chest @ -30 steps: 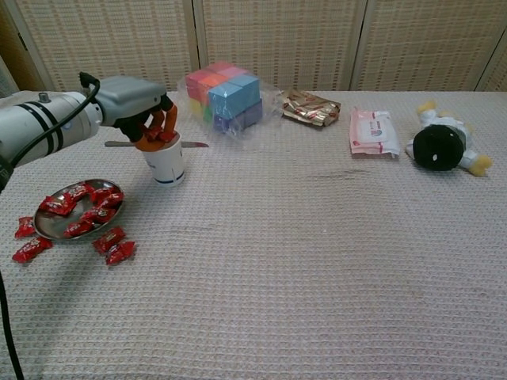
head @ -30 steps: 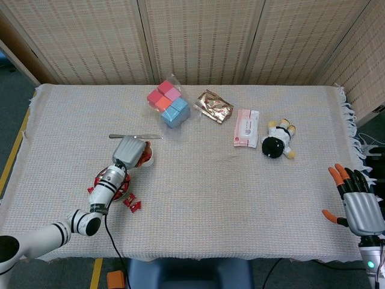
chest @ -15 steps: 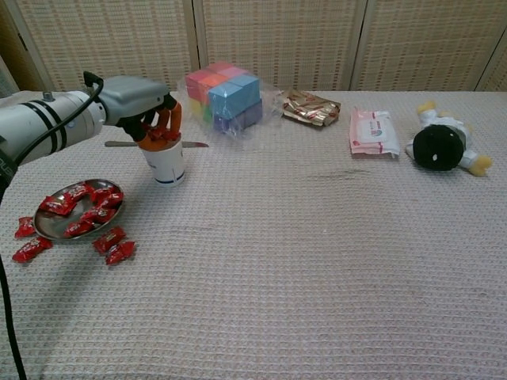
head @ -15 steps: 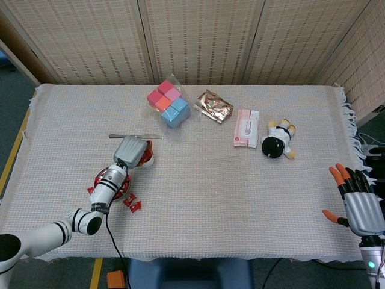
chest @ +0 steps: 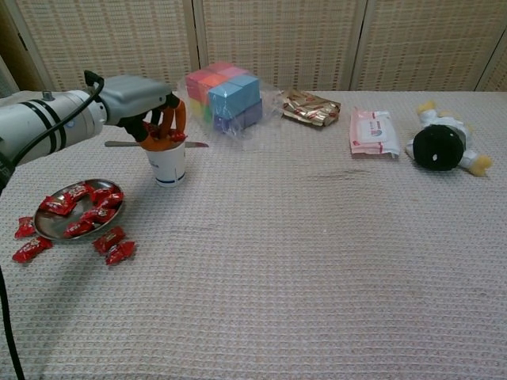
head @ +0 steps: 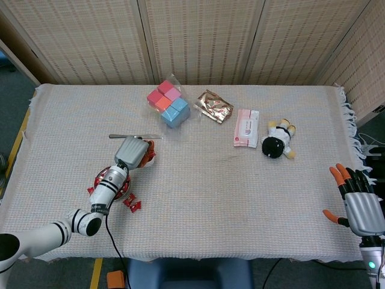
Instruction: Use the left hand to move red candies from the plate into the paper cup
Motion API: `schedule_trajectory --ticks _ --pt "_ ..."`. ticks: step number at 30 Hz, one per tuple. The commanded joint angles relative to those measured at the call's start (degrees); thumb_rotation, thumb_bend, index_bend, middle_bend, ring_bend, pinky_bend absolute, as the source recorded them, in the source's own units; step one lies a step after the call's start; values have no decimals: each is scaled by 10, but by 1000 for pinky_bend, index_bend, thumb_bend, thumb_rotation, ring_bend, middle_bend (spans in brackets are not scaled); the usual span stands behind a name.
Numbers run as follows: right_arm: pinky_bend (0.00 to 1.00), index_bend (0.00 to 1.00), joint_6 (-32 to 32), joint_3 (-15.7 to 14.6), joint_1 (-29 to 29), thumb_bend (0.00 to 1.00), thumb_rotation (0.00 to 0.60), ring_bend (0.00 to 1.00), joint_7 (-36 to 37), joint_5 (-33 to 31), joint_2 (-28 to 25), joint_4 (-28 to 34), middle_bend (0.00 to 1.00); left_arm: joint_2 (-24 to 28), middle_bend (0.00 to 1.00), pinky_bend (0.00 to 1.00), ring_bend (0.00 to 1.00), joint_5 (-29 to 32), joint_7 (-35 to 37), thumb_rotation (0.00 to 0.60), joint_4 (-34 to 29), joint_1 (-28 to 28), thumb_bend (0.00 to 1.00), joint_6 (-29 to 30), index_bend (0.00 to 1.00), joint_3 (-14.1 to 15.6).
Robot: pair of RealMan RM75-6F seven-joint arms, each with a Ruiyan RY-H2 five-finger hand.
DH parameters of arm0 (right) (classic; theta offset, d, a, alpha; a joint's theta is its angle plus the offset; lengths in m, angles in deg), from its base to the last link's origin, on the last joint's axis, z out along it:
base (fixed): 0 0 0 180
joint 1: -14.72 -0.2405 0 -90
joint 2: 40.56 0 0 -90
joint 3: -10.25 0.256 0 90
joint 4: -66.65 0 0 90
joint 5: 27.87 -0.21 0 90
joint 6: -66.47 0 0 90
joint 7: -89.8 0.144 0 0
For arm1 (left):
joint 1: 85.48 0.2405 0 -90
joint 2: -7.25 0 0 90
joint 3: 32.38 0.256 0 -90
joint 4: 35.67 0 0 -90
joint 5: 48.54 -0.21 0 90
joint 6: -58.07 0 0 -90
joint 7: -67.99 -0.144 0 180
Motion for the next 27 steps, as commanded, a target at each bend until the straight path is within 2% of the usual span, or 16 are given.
schedule_trajectory --ticks 1,12,27 --pt "0 0 0 0 0 36 600 0 0 0 0 0 0 1 495 968 436 0 0 600 -2 -1 406 1 396 0" --pt "0 0 3 0 1 39 600 0 2 2 0 1 0 4 483 970 452 -5 3 600 -6 0 401 6 352 5" --pt "0 0 0 -1 0 38 600 0 1 3 0 2 0 17 476 971 452 -18 -2 600 -25 9 402 30 351 12"
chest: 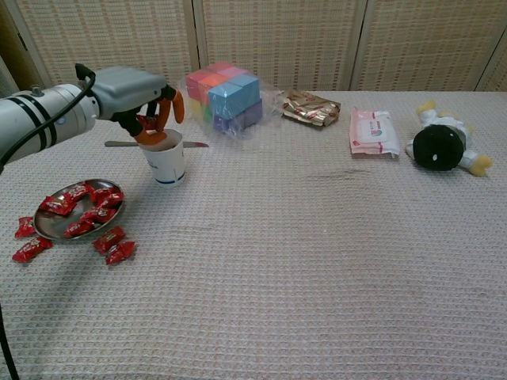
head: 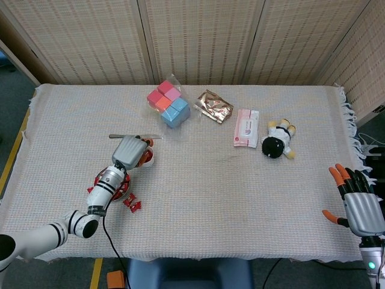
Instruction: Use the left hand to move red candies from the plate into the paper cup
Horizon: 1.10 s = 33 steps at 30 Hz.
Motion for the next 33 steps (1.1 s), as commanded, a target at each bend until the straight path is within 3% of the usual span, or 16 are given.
schedule_trajectory --ticks 1,8,18,21,25,33 --pt "0 0 0 0 0 38 600 0 0 0 0 0 0 3 476 971 452 1 3 600 -11 2 402 -2 351 1" --pt "0 0 1 -1 0 39 600 0 2 3 0 0 0 -12 455 969 439 4 6 600 -6 -2 402 -16 330 7" --pt "0 0 4 0 2 39 600 0 6 1 -2 -1 0 -12 246 967 263 -7 26 600 -4 -1 397 -12 207 5" --pt "0 0 6 0 3 40 600 0 6 3 -1 -1 0 -6 236 970 275 -7 22 600 -12 0 393 -14 200 8" --pt "0 0 5 0 2 40 600 0 5 3 -1 -1 0 1 195 979 367 -7 12 600 -23 2 389 -12 181 11" --pt "0 0 4 0 2 40 600 0 4 3 0 -1 0 16 173 977 368 -17 10 600 -48 12 386 10 163 13"
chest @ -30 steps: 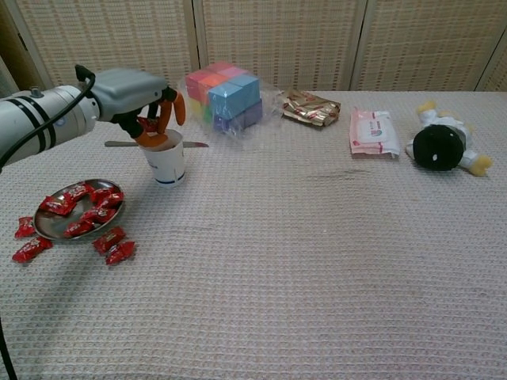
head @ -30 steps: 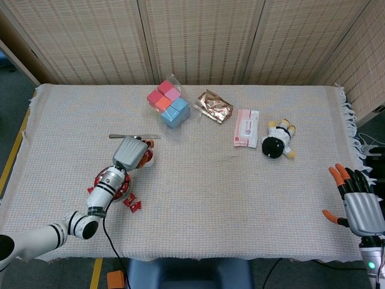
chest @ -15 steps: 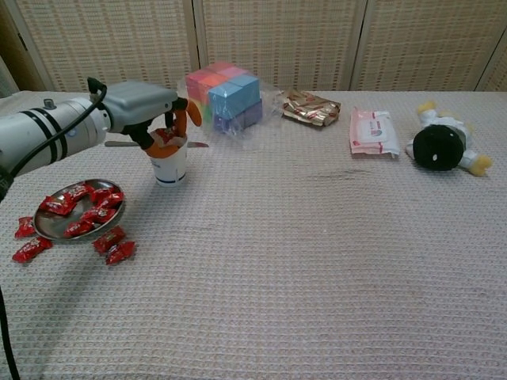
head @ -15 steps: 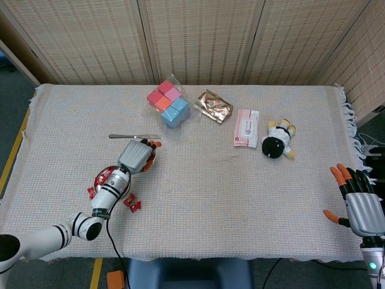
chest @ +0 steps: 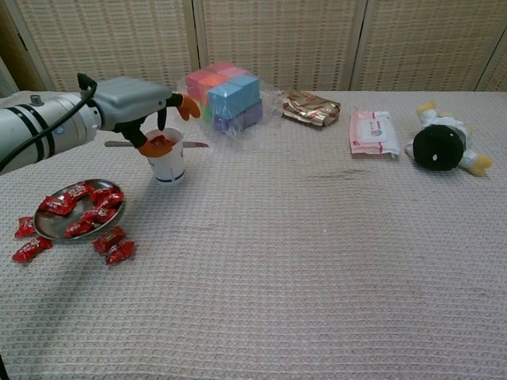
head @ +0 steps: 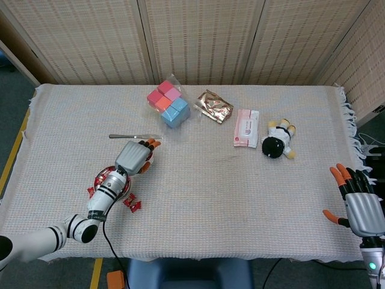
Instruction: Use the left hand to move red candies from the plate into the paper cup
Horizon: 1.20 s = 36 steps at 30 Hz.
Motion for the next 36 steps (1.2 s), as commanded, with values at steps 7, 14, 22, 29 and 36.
schedule_trajectory --ticks 7,14,22,29,36 --pt "0 0 2 -3 0 40 600 0 3 8 -1 1 0 54 181 976 372 -53 6 600 -97 52 385 81 153 29" --pt "0 0 2 -10 0 40 600 0 10 23 -4 2 0 110 186 982 325 -112 30 600 -169 164 378 176 138 122" --pt "0 0 7 -19 0 40 600 0 10 44 -5 5 0 86 250 987 364 -154 44 600 -111 269 374 269 195 180" --pt "0 0 5 -24 -1 40 600 0 9 53 -4 7 0 60 309 995 455 -150 61 600 -63 312 374 291 236 186" --pt "0 0 9 -27 0 40 600 0 6 63 -3 8 0 -15 310 996 489 -156 93 600 39 330 376 289 224 161"
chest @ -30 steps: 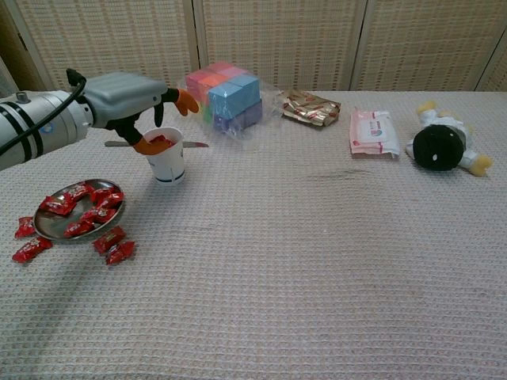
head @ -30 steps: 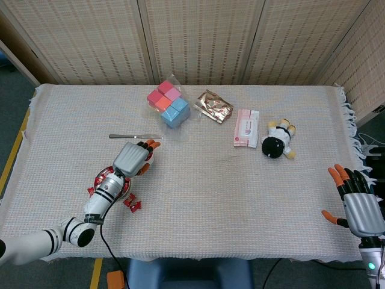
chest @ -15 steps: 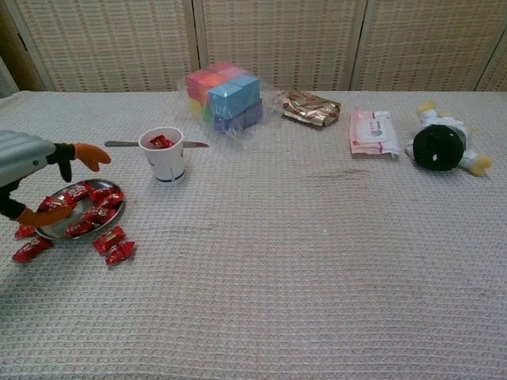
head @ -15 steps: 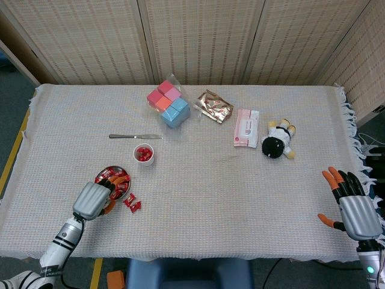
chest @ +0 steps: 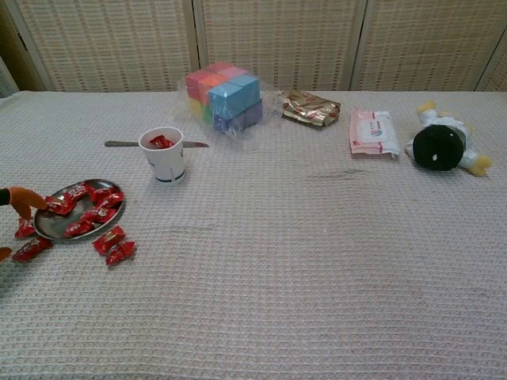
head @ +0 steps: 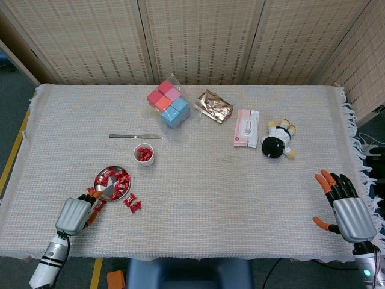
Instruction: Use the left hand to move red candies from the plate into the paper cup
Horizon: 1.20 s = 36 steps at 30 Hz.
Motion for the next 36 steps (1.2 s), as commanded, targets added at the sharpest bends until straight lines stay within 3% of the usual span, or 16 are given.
schedule_trajectory --ticks 1,15,36 --pt "0 0 2 0 1 40 600 0 0 1 0 0 0 -42 310 996 492 -1 23 600 47 12 375 -5 220 -16" --pt "0 0 1 1 0 40 600 0 3 -4 -2 -2 0 -119 352 1000 535 -11 13 600 155 13 377 -20 244 -49" --pt "0 0 5 0 2 40 600 0 8 -1 -5 0 0 -135 424 1000 635 -40 -1 600 206 23 396 -13 362 -56"
